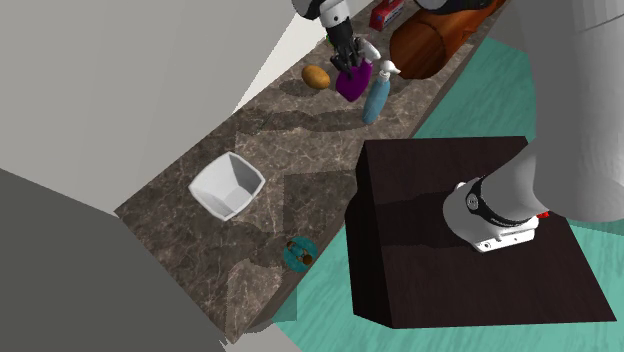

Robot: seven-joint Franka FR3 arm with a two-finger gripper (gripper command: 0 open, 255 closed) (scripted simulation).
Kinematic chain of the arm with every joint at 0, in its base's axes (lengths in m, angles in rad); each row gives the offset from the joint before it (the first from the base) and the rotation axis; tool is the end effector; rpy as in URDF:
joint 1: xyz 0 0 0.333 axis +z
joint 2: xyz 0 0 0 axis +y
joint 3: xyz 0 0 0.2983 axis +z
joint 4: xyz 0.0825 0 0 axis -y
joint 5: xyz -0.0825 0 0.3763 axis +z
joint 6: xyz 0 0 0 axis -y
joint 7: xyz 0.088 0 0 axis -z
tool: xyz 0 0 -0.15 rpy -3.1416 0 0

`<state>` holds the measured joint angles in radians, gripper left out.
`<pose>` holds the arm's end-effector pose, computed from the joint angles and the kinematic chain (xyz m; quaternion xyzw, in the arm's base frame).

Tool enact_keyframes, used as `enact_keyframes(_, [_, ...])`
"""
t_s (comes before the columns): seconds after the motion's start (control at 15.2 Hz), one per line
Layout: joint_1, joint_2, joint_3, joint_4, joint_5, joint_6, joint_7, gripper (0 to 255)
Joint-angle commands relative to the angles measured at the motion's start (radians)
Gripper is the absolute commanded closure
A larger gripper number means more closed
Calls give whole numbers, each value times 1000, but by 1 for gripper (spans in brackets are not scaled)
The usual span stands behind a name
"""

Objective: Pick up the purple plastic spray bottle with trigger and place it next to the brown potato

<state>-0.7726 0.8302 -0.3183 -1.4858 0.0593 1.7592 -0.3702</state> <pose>0.2991 -0.5328 0.1247 -0.9018 0.3351 0.2552 0.0964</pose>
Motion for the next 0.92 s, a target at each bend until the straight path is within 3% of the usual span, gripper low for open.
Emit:
enact_keyframes(0.0, [-3,18,3,2,3,16,0,255])
enact_keyframes(0.86, [-23,151,25,50,25,100,7,255])
